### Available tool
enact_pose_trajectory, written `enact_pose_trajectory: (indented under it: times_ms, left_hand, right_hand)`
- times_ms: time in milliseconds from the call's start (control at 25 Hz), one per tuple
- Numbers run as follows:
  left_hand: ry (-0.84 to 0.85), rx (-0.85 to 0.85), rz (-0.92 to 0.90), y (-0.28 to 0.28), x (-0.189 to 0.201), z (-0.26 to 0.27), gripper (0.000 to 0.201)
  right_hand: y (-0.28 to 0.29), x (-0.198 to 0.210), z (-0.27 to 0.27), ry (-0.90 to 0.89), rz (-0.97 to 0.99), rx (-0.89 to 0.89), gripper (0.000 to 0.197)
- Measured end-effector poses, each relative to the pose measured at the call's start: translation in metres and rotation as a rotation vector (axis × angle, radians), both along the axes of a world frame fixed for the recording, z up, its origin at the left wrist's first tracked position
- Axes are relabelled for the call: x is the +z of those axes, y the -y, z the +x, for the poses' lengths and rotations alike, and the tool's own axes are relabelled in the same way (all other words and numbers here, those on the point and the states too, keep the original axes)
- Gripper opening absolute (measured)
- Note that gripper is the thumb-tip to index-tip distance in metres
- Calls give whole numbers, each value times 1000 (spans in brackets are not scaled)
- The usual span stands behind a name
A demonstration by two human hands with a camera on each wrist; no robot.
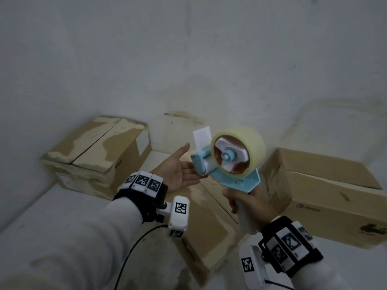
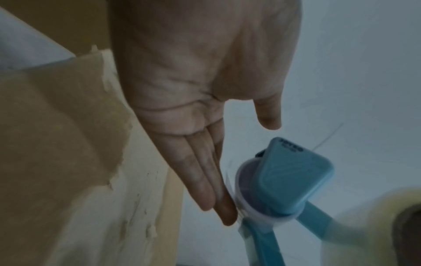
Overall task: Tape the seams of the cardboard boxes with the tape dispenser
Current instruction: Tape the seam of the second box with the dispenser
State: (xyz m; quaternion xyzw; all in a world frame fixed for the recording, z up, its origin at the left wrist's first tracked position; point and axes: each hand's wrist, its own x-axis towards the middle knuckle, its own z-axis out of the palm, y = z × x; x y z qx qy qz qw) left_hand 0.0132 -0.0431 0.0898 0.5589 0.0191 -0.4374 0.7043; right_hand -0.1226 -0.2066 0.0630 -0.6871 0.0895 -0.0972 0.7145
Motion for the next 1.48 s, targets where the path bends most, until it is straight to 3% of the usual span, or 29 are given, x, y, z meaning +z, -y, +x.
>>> enact_pose_trajectory:
  times_ms: [160, 360, 560, 800, 920, 1000, 1200, 1360, 1480]
  left_hand:
    - [-36, -13, 30, -6, -8, 31, 64]
    - [53, -58, 151, 2, -17, 67, 17]
    - [191, -67, 273, 13, -25, 102, 15]
    - [324, -19, 323, -3, -26, 159, 9]
    - [444, -82, 426, -16, -33, 177, 13]
    - [553, -155, 546, -16, -41, 181, 4]
    - [659, -336, 687, -12, -62, 193, 20]
    - [624, -463, 728, -7, -72, 199, 33]
    - [662, -707, 905, -3, -74, 196, 54]
  right_hand:
    - [-13, -3, 21, 9, -18, -55, 17]
    - [-21, -8, 40, -37, -71, -68, 20]
    - [-28, -11, 68, -79, -192, -109, 12]
    - [-18, -6, 74, -176, -286, -52, 20]
    - [-14, -7, 78, -278, -334, -36, 24]
    - [-13, -8, 85, -319, -337, -29, 26]
    - [-18, -5, 96, -362, -373, 11, 21]
    - [-20, -8, 98, -397, -337, -11, 15]
    - [-20, -8, 98, -401, -356, 6, 22]
